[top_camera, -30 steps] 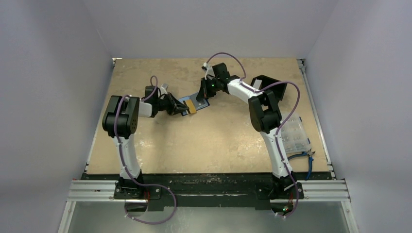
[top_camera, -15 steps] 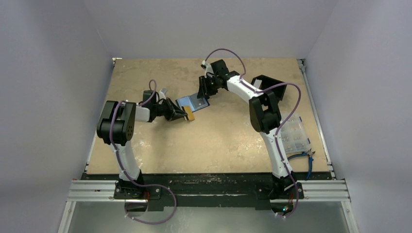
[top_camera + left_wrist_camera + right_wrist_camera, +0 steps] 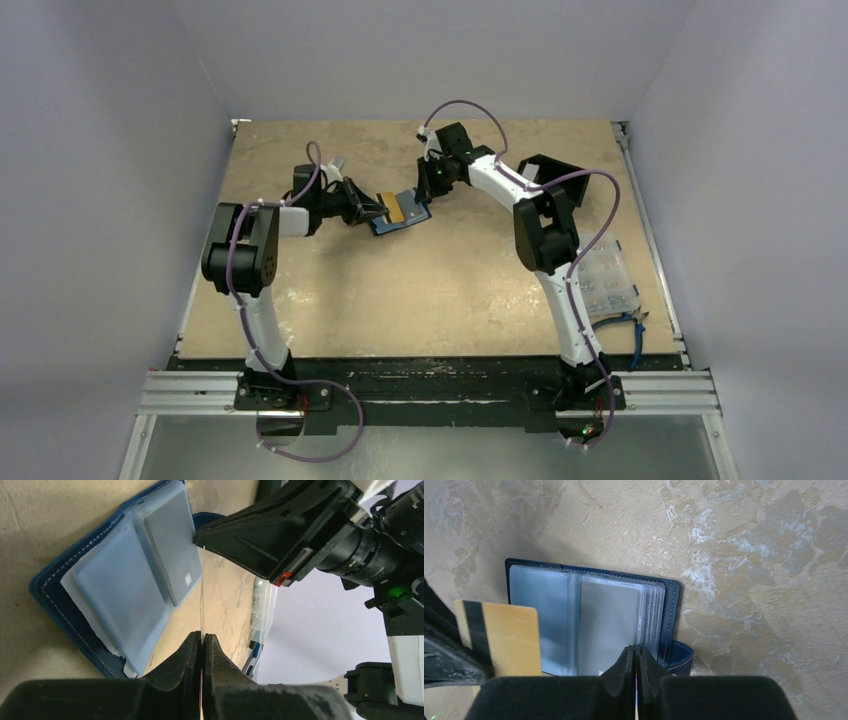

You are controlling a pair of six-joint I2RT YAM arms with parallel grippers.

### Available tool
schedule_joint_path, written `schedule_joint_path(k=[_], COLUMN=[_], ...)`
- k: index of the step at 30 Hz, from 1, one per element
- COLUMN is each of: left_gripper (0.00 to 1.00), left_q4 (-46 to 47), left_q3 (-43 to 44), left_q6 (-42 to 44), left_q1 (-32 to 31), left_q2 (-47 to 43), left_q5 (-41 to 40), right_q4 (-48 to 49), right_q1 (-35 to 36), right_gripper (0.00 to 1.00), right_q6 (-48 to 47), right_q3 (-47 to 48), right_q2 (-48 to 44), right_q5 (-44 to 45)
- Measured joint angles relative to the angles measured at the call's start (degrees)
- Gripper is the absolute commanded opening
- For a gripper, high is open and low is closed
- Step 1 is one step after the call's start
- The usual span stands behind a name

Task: Put the credit cards into the card holder
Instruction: Insert the credit card into the card holder.

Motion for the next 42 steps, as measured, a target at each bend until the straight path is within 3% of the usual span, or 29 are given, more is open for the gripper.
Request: schedule_joint_path(k=[3, 16, 42], left_gripper=[0.0, 0.0, 0.0], left_q4=[0.4, -4.2, 2.3], left_q3=[0.9, 4.2, 4.3], left_q6=[-0.3, 2.7, -1.4], left_q1=[0.0, 0.3, 1.4], left_q2=[2.0, 6.9, 10.9], left_q5=[0.6, 3.3, 6.0], right_q4=[0.1, 0.2, 0.1], right_q1=[0.0, 0.0, -0.1], right_gripper=[0.0, 0.0, 0.0], right_q6=[-0.2, -2.6, -2.8], right_q3=[0.0, 0.3, 0.7], right_q2=[0.0, 0.4, 0.7], right_q5=[-0.2, -1.2, -1.8])
